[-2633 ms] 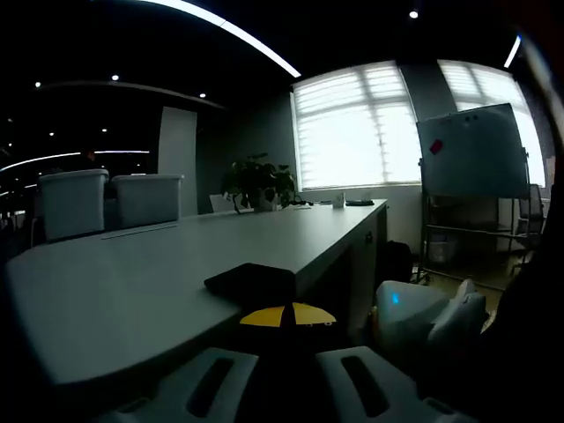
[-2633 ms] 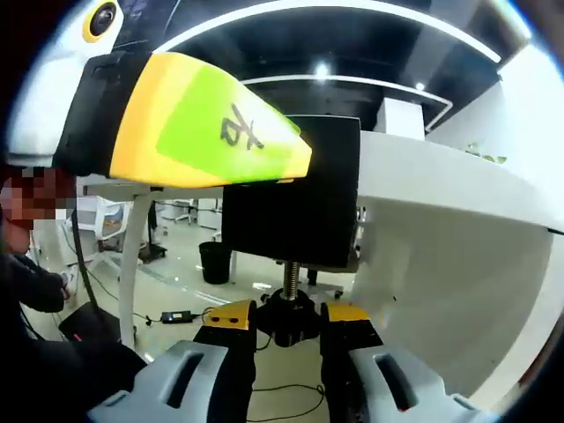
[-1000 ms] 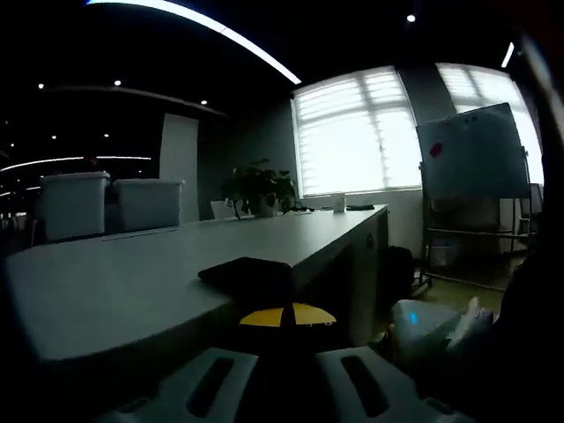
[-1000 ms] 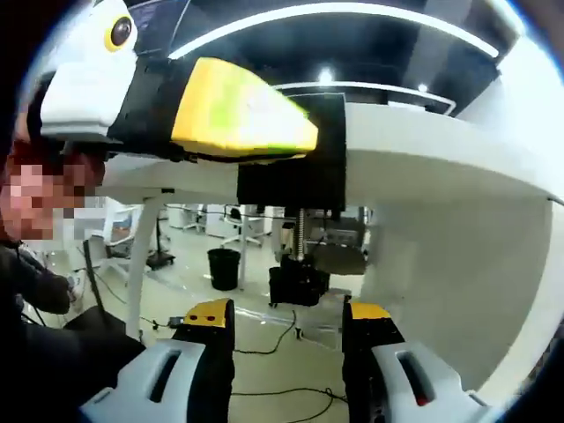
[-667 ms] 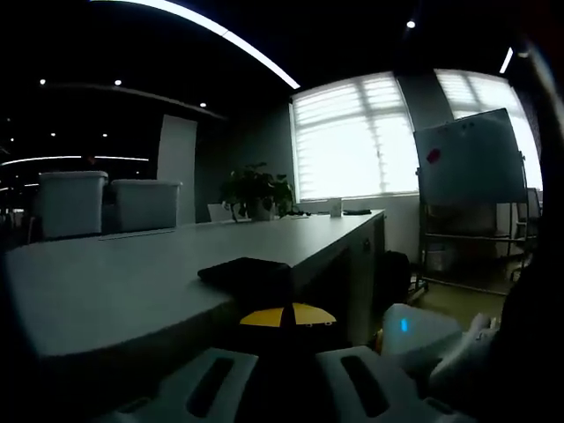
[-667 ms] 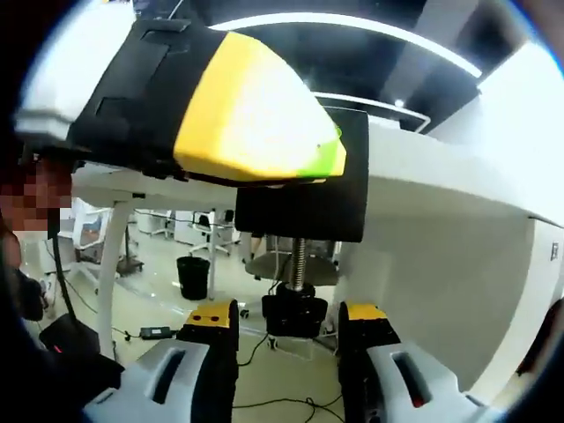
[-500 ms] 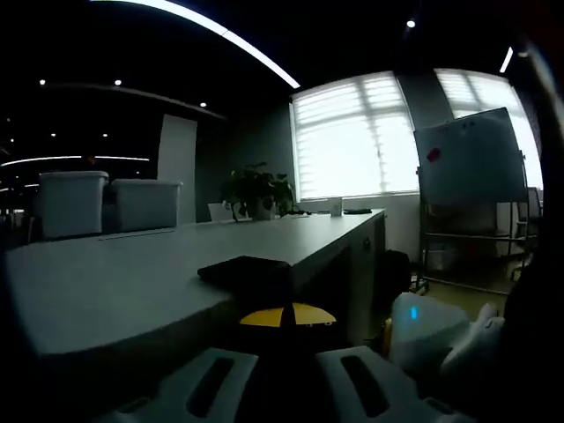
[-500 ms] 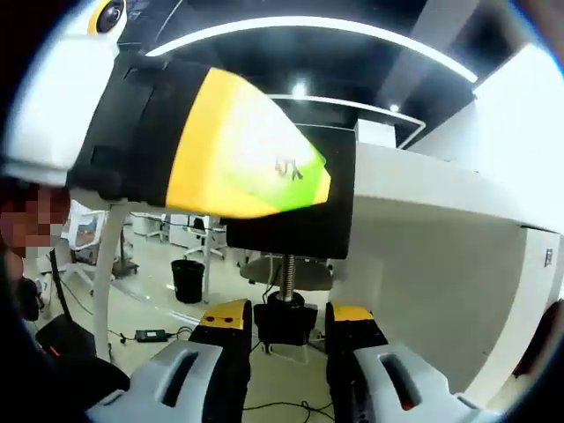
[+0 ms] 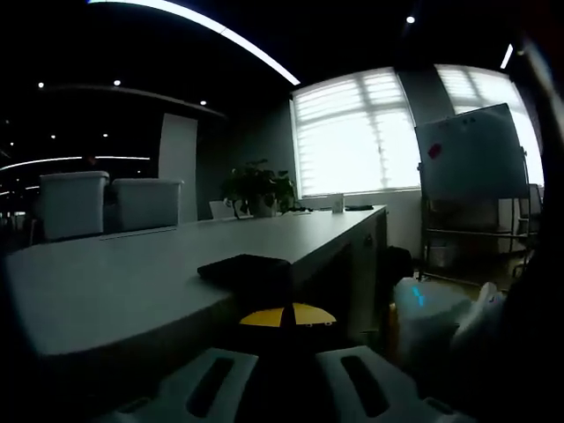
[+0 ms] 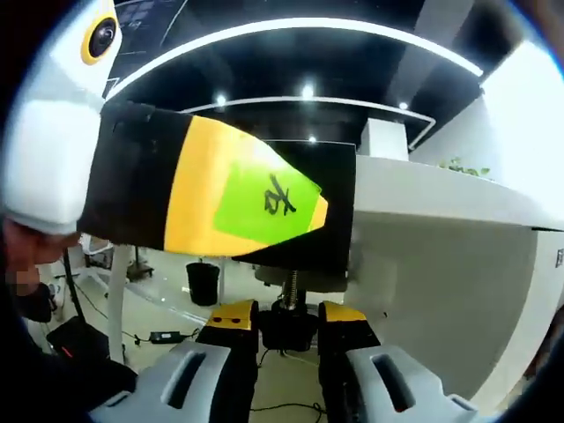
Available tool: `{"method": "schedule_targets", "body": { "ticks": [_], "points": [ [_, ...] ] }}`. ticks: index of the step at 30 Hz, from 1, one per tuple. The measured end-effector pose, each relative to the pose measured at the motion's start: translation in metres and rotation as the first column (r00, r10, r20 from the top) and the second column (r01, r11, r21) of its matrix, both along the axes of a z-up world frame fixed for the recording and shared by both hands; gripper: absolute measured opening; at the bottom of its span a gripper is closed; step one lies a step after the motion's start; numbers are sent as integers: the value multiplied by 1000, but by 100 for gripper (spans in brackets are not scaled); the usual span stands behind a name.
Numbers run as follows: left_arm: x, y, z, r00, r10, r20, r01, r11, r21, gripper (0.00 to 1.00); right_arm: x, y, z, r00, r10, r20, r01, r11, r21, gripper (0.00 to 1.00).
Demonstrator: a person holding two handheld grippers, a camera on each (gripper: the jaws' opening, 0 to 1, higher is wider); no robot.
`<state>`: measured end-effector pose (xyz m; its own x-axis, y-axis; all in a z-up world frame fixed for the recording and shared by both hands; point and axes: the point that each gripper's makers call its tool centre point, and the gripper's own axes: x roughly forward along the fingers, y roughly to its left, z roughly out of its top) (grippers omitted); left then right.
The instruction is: Clamp the fixed fixture on the desktop, loosen the retaining clip, secure it to the edge of the desk, and tighten the retaining clip.
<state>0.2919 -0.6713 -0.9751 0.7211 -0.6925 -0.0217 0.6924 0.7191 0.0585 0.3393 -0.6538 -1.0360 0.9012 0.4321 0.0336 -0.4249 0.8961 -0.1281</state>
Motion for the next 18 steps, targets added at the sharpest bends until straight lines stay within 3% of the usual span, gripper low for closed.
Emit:
{"method": "schedule_targets", "body": {
  "ticks": [5, 8, 11, 12, 15, 18],
  "points": [
    [1, -1, 1, 1000, -11, -3, 11, 1000, -1, 1, -1, 3, 0, 975, 221, -16, -222, 974, -50, 23],
    [-1, -2, 3, 1000, -14, -7, 14, 1000, -6, 1, -3, 7, -1, 939, 342, -40, -344, 937, -64, 23],
    [4, -2, 4, 1000, -15, -10, 15, 1000, -22, 1, -6, 9, -1, 888, 456, -63, -460, 884, -88, 23],
    [5, -3, 5, 1000, -15, -9, 14, 1000, -23, 1, -9, 12, -1, 858, 509, -70, -514, 852, -95, 23],
    [8, -4, 5, 1000, -13, -8, 13, 1000, -21, 1, -10, 15, -1, 815, 574, -80, -579, 804, -132, 24],
    [8, -4, 5, 1000, -11, -8, 11, 1000, -19, 1, -11, 17, -2, 781, 617, -93, -624, 771, -126, 24]
  ]
}}
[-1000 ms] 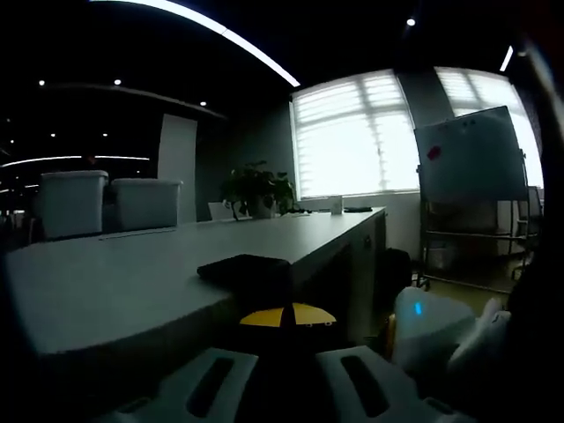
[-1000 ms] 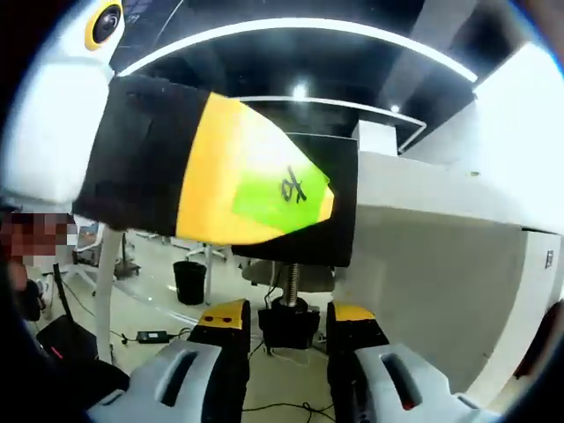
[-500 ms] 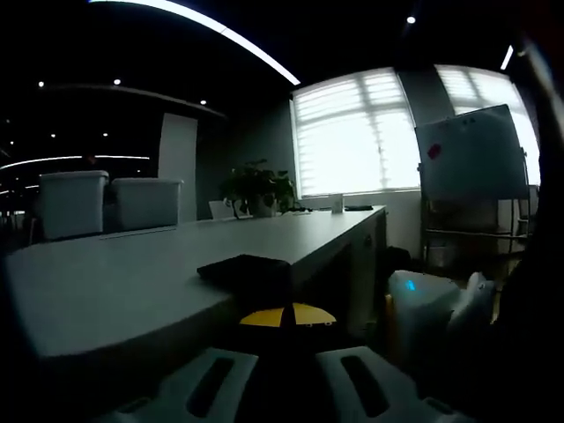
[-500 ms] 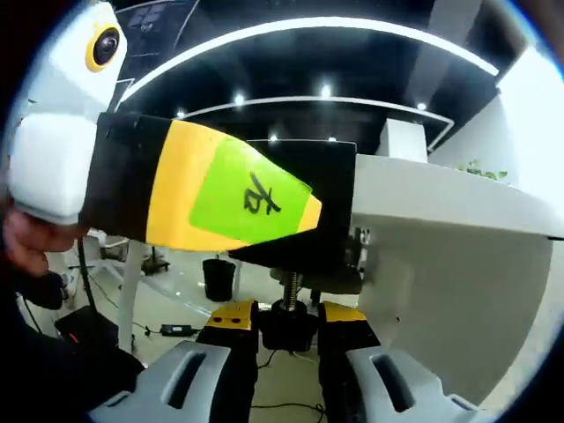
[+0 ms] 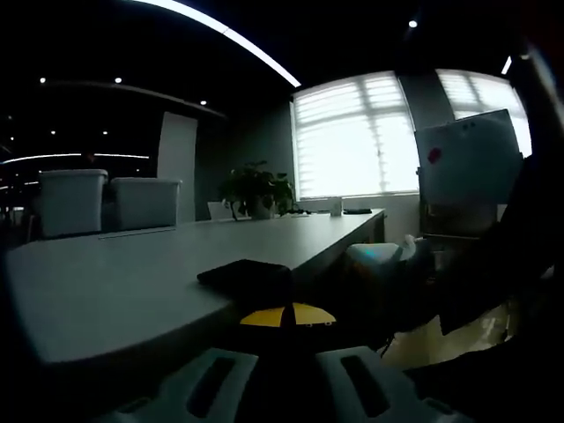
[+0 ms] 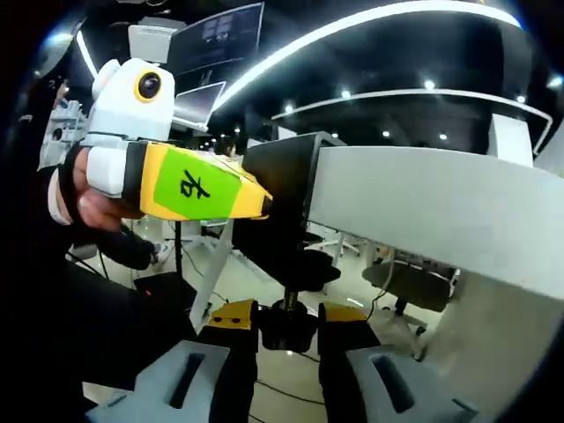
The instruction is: Clamp the fixed fixture on the desktop, loosen the retaining clip, secure it to the edge of the desk, and tighten the retaining clip.
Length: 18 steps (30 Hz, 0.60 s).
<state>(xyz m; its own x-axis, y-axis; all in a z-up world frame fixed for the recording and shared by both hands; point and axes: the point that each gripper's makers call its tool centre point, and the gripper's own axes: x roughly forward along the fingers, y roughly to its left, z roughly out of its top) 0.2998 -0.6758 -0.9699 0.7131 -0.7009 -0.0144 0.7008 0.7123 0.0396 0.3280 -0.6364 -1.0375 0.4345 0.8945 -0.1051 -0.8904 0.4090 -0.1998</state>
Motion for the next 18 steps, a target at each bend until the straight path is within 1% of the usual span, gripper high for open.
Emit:
{"method": "schedule_targets", "body": {
  "ticks": [1, 4, 5, 8, 9, 10, 11, 12, 13, 14, 15, 17, 18],
  "points": [
    [-1, 0, 0, 1000, 1, 5, -1, 1000, 7, 1, -1, 0, 0, 1000, 22, -16, -22, 1000, 5, 24],
    [-5, -1, 1, 1000, -2, 3, 2, 1000, -1, 1, -2, 0, -1, 999, 44, 2, -44, 999, -19, 24],
    [-7, -2, 1, 1000, 0, 5, 0, 1000, 5, 1, -2, 0, -1, 999, 50, 11, -50, 998, -27, 24],
    [-10, -3, 2, 1000, 2, 7, -2, 1000, 7, 1, -4, 0, -1, 998, 49, 28, -48, 998, -40, 24],
    [-11, -3, 2, 1000, 3, 7, -3, 1000, 5, 1, -3, 0, -1, 999, 34, 35, -33, 999, -41, 25],
    [-11, -3, 2, 1000, 4, 6, -4, 1000, 4, 1, 0, -3, 0, 999, -14, 32, 15, 999, -32, 27],
    [-12, -3, 3, 1000, 4, 6, -5, 1000, 4, 1, 1, -4, 0, 999, -42, 27, 42, 999, -21, 29],
    [-12, -4, 3, 1000, 5, 5, -5, 1000, 3, 1, 2, -5, 2, 996, -82, 37, 82, 997, -7, 32],
    [-13, -4, 3, 1000, 7, 6, -7, 1000, 2, 1, 4, -9, 3, 989, -132, 60, 132, 991, -3, 36],
    [-13, -5, 4, 1000, 9, 10, -9, 1000, 1, 1, 6, -14, 1, 977, -206, 53, 206, 978, 3, 40],
    [-13, -5, 4, 1000, 10, 10, -10, 1000, -1, 1, 8, -17, 1, 966, -253, 48, 252, 968, 10, 43],
    [-13, -4, 4, 1000, 11, 14, -11, 1000, -1, 1, 9, -25, 6, 922, -386, 8, 384, 918, 98, 50],
    [-13, -4, 4, 1000, 11, 13, -11, 1000, -5, 1, 8, -28, 5, 899, -438, -4, 435, 894, 106, 51]
  ]
}}
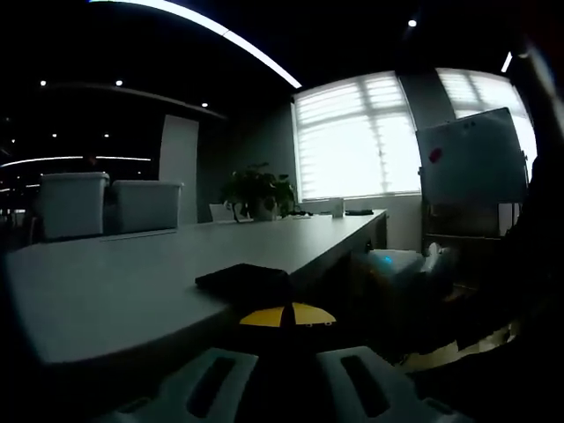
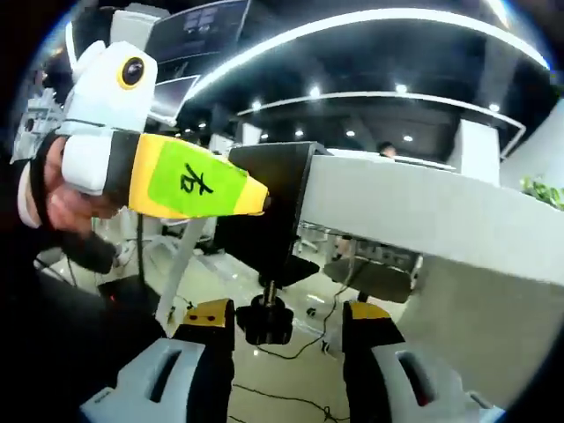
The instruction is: Clamp the fixed fixture on the desktop, loosen the retaining clip, secure it to the edge of the desk, and tighten the retaining clip.
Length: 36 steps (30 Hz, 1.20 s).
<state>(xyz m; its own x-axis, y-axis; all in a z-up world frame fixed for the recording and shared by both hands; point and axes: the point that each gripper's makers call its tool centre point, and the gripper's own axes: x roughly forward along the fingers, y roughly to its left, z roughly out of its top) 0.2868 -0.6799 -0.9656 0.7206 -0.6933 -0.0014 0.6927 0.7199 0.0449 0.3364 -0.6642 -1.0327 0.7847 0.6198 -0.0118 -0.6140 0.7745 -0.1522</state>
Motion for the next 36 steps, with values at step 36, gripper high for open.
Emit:
{"method": "schedule_targets", "body": {
  "ticks": [36],
  "points": [
    [3, 3, 0, 1000, -11, -5, 11, 1000, -13, 1, 4, 13, -7, 988, -146, -45, 148, 987, 54, 25]
  ]
}}
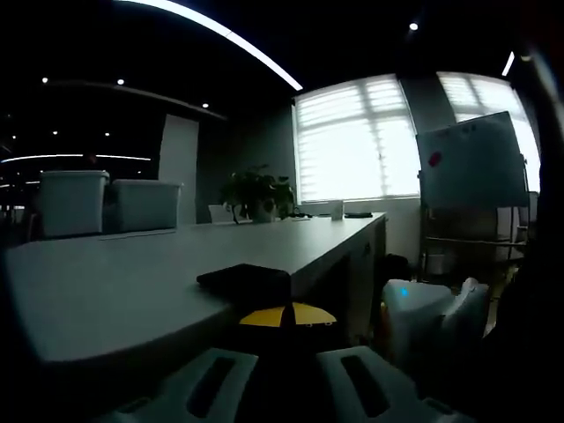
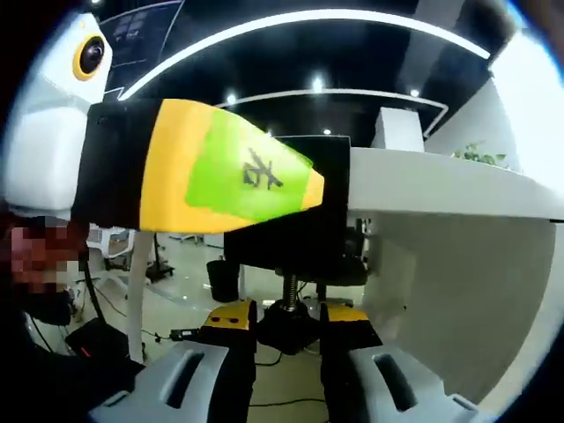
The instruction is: Clamp the fixed fixture on the desktop, loosen the retaining clip, secure it to the edge of the desk, and tighten the retaining clip.
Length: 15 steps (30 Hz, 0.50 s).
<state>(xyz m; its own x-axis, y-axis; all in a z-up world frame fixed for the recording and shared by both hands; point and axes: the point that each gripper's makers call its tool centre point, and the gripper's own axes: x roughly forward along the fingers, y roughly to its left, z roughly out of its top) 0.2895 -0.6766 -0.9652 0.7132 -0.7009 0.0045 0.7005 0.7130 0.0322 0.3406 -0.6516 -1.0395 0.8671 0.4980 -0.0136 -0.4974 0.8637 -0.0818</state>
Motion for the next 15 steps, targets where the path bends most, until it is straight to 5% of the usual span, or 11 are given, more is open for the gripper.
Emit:
{"method": "schedule_targets", "body": {
  "ticks": [6, 8, 15],
  "points": [
    [0, 0, 0, 1000, -3, 0, 3, 1000, 14, 1, -3, 6, 0, 973, 232, -5, -232, 972, -44, 25],
    [0, -1, 0, 1000, -1, -1, 2, 1000, 18, 1, -4, 8, -1, 943, 333, -1, -331, 938, -104, 25],
    [0, -1, 2, 1000, -6, -13, 6, 1000, -1, 1, -11, 16, -2, 825, 560, -79, -565, 813, -138, 25]
  ]
}}
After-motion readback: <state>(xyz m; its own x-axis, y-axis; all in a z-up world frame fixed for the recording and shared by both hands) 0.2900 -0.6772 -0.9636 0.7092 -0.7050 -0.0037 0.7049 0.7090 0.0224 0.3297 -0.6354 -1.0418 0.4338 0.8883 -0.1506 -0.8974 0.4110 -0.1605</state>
